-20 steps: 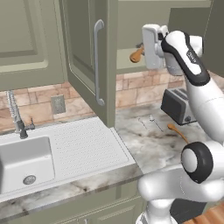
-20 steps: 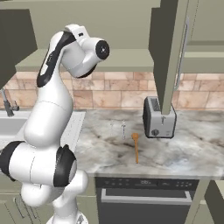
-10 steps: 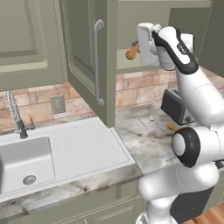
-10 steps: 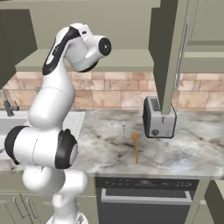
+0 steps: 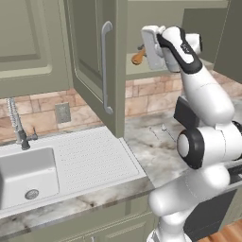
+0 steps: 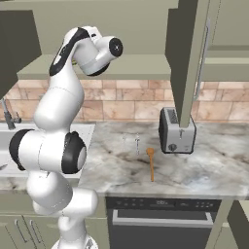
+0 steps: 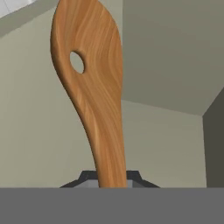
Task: Organize the utensils by type. Pick up the wooden spoons from the counter and place them in the open cabinet. Then pick up the metallic utensils from the counter and place them in the open drawer.
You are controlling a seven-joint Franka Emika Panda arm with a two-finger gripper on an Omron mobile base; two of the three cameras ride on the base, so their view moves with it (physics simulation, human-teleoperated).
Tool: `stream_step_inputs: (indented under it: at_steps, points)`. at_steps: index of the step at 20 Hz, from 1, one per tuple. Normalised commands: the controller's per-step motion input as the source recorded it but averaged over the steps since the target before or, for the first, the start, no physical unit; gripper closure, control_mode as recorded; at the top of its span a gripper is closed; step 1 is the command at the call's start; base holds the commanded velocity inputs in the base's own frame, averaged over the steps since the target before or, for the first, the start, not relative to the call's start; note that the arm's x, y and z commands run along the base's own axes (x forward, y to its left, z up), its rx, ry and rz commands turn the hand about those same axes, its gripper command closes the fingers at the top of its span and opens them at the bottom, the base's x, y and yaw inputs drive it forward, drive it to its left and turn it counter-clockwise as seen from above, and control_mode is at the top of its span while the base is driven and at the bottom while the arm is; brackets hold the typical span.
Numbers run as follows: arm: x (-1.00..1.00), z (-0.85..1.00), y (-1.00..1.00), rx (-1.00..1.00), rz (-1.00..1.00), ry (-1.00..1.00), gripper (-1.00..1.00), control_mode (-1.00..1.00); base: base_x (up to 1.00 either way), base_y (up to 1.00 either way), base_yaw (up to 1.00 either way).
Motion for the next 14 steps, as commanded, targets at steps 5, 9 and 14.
stream_step_inputs:
  at_steps: [5,9,14]
  points:
    - [0.36,-0.23,0.14,-0.01,0.0,0.0,1.0,-1.0,0.0,0.0,0.0]
    - [0.33,-0.2,0.1,0.0,-0.03,0.0,1.0,-1.0,0.0,0.0,0.0]
    - [0.3,-0.25,0.1,0.0,-0.05,0.0,1.0,-1.0,0.0,0.0,0.0]
